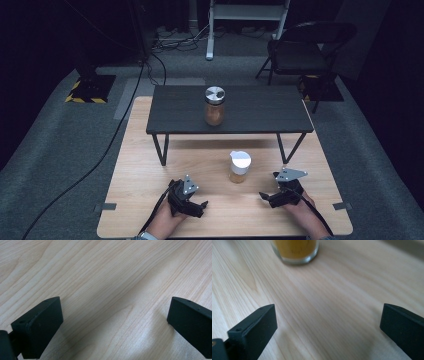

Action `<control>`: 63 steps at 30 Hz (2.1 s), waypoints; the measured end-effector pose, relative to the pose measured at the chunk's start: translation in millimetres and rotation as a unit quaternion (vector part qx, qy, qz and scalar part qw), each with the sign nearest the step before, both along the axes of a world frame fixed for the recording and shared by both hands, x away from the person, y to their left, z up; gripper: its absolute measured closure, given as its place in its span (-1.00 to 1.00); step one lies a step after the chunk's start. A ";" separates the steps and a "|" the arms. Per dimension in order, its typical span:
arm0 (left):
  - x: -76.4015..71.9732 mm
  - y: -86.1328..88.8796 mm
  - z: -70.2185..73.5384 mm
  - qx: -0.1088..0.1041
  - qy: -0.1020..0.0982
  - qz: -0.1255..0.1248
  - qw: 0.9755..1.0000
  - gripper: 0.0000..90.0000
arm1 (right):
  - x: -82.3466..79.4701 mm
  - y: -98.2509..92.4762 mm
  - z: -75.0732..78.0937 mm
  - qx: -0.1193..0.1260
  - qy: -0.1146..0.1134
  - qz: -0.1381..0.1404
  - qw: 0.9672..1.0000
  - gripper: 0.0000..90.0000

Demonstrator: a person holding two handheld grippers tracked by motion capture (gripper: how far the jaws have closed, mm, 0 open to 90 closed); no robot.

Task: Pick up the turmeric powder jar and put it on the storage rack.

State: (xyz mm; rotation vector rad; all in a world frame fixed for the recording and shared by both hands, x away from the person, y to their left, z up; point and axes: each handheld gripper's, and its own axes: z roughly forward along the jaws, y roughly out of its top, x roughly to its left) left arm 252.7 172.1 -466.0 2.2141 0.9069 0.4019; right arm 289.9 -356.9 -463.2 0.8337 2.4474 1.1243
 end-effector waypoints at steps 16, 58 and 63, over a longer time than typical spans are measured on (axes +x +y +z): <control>0.0 0.0 0.1 0.000 0.000 0.000 1.000 -1.00 | -38.2 -11.5 -1.1 0.090 -0.129 0.001 0.987 -0.98; -10.5 4.2 -0.7 -0.001 -0.001 0.021 1.000 -1.00 | 19.7 59.0 -13.0 0.084 -0.092 0.049 0.991 -0.53; -10.5 4.2 -0.7 -0.001 -0.001 0.021 1.000 -1.00 | 23.8 61.4 -15.9 0.094 -0.083 0.045 0.991 -0.34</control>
